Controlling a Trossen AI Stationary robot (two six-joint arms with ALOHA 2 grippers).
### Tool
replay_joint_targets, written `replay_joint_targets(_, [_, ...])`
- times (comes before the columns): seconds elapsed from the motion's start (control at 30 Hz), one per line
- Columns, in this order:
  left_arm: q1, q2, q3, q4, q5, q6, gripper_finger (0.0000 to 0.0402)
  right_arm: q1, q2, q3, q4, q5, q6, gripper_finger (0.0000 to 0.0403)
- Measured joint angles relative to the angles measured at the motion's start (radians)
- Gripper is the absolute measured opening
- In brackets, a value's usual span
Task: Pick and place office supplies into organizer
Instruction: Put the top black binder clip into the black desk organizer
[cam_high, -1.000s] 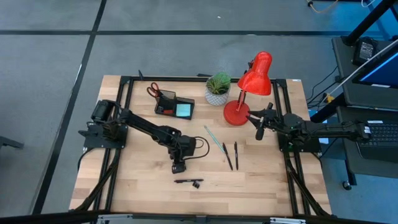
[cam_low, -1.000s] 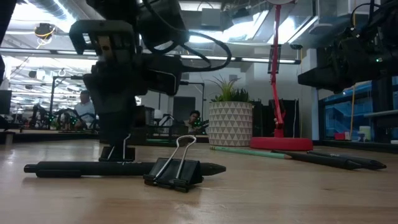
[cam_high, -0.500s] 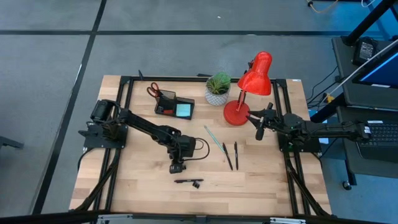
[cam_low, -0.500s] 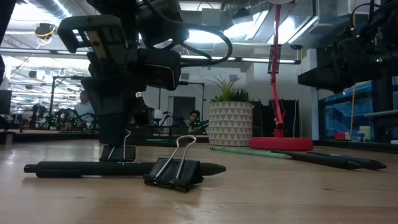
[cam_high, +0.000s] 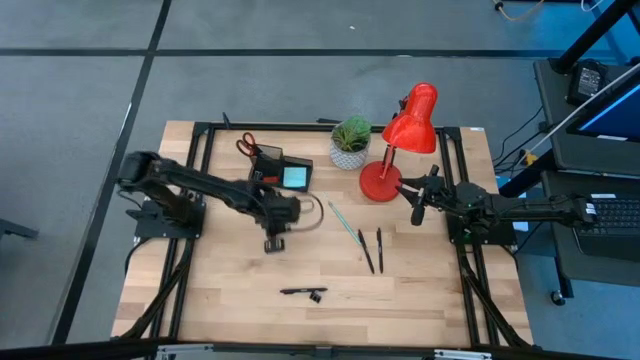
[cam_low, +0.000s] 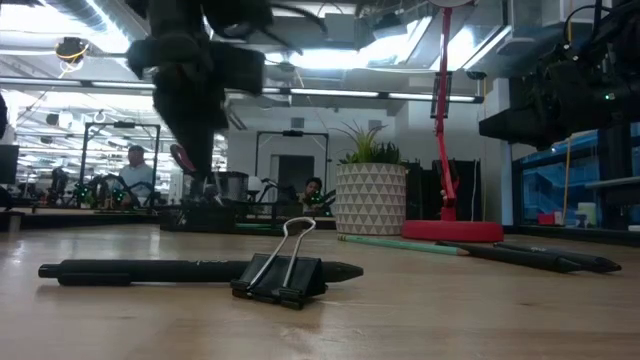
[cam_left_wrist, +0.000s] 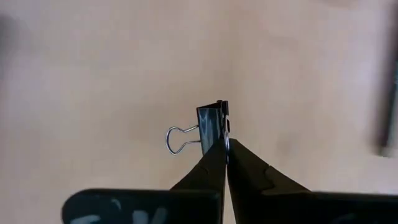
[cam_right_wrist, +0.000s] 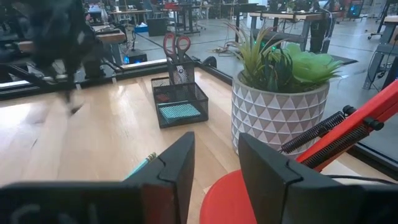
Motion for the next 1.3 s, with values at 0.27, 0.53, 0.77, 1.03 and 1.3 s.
replay_joint_targets(0.27, [0.129,-0.195,0.0,-0.197,-0.346,0.002,0.0003,0.0,0.0,0.0,0.0,0.0,-0.018,0.0127])
replay_joint_targets(0.53, [0.279,-0.175,-0.007,-0.197,-0.421,0.14,0.0003,0.0,0.0,0.0,-0.004,0.0,-0.018,0.0127])
replay_joint_targets(0.77, [0.377,-0.158,-0.094,-0.125,-0.42,0.218,0.0003,0.0,0.0,0.0,-0.01,0.0,-0.022,0.0127])
replay_joint_targets(1.03, [0.436,-0.158,-0.18,0.02,-0.364,0.271,0.0003,0.0,0.0,0.0,-0.01,0.001,-0.022,0.0127])
replay_joint_targets(1.3, [0.469,-0.158,-0.237,0.111,-0.329,0.293,0.0003,0.0,0.0,0.0,-0.013,0.001,-0.022,0.0127])
